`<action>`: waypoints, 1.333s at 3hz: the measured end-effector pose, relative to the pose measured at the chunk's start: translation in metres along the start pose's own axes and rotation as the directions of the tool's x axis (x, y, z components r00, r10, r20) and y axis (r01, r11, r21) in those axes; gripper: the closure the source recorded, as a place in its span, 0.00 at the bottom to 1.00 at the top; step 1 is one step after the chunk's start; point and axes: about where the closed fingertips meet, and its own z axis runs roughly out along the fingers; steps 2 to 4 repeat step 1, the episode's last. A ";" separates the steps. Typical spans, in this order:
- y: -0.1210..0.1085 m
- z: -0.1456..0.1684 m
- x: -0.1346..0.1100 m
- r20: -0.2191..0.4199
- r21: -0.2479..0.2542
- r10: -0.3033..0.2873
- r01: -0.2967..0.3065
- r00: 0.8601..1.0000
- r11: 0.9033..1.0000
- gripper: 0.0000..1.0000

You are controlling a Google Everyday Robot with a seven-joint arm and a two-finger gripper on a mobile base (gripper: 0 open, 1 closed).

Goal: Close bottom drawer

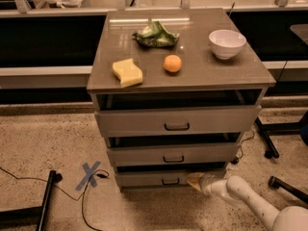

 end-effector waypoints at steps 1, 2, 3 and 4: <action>0.045 -0.006 0.008 -0.017 -0.085 0.020 -0.022 1.000 0.996 1.00; 0.045 -0.006 0.008 -0.017 -0.085 0.020 -0.022 1.000 0.996 1.00; 0.045 -0.006 0.008 -0.017 -0.085 0.020 -0.022 1.000 0.996 1.00; 0.045 -0.006 0.008 -0.017 -0.085 0.020 -0.022 1.000 0.996 1.00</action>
Offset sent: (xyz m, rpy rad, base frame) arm 0.0000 0.0000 0.0000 0.0000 0.0000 0.0000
